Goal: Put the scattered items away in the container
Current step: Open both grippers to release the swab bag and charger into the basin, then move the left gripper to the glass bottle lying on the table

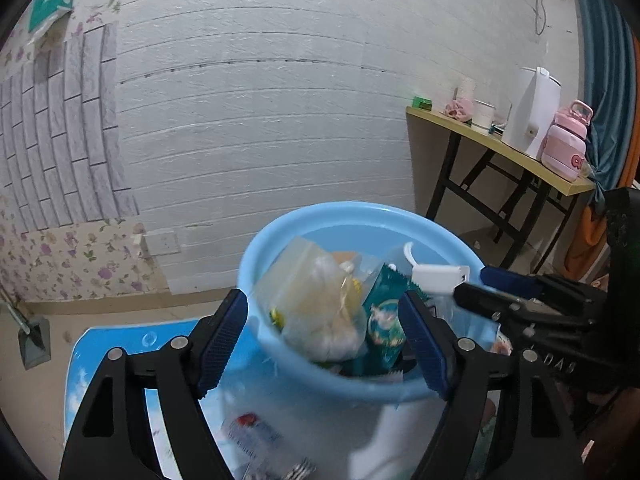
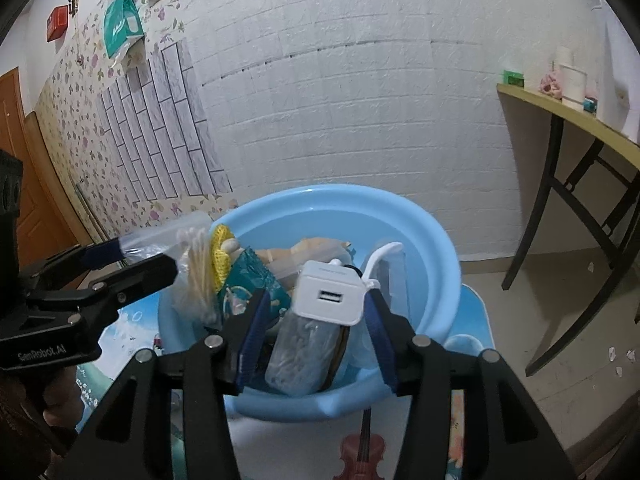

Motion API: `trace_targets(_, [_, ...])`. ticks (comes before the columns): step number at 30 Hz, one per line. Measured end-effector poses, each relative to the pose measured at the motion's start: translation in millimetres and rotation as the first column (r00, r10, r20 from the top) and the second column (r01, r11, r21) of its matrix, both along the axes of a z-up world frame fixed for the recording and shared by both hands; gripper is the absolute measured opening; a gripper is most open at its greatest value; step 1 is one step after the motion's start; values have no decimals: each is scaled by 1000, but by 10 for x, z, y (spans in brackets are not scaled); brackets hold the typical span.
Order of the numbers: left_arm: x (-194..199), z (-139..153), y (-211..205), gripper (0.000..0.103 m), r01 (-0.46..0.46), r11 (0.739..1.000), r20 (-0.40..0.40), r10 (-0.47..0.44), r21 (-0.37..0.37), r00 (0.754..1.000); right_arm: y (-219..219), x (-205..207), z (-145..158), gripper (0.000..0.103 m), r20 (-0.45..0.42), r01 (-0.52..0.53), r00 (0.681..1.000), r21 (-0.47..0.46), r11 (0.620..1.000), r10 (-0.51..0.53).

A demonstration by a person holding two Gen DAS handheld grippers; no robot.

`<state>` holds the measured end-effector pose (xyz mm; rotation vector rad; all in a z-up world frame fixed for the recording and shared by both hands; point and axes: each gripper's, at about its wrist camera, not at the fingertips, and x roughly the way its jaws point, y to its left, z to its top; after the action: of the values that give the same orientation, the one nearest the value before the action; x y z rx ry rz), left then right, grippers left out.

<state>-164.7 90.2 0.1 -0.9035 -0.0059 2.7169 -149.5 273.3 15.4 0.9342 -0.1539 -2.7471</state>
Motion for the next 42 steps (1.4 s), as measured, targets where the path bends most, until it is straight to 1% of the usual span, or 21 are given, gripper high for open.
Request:
trace_targets(2, [86, 12, -45, 78, -7, 1000, 4, 7, -5, 1000, -1, 73, 22, 48, -11, 16, 1000, 3, 1000, -16])
trace_targets(6, [315, 54, -157, 78, -21, 1000, -14, 21, -21, 1000, -23, 215, 61, 48, -1, 24, 1000, -4, 1000, -24])
trace_targets(8, [413, 49, -229, 81, -27, 999, -17, 27, -20, 1000, -62, 312, 93, 48, -11, 24, 1000, 9, 1000, -24])
trace_targets(10, [515, 20, -306, 82, -38, 999, -13, 38, -16, 999, -95, 397, 84, 48, -14, 20, 1000, 8, 1000, -20])
trace_targets(13, [653, -41, -423, 82, -55, 998, 2, 55, -10, 999, -118, 469, 25, 48, 19, 29, 999, 11, 1000, -29])
trace_targets(19, [856, -224, -635, 82, -100, 994, 19, 101, -37, 995, -208, 654, -49, 48, 46, 16, 999, 30, 999, -18])
trace_targets(21, [896, -279, -702, 83, -108, 994, 33, 109, -23, 994, -227, 703, -59, 48, 50, 14, 999, 30, 999, -15])
trace_targets(23, [930, -335, -748, 83, -112, 994, 47, 112, -18, 993, -235, 739, -62, 48, 50, 14, 999, 29, 999, -15])
trace_targets(27, [975, -436, -824, 83, -125, 991, 74, 128, -39, 989, -293, 813, -110, 48, 52, 1, 999, 30, 1000, -3])
trace_targets(33, [1010, -539, -943, 83, -135, 991, 108, 136, -15, 985, -421, 841, -255, 48, 93, -41, 995, 40, 998, 37])
trace_targets(37, [960, -612, -924, 83, -124, 992, 132, 122, 4, 984, -498, 822, -325, 48, 115, -62, 992, 33, 998, 58])
trace_targets(42, [850, -754, -775, 83, -88, 996, 177, 83, 19, 981, -588, 804, -385, 48, 128, -86, 989, 51, 995, 79])
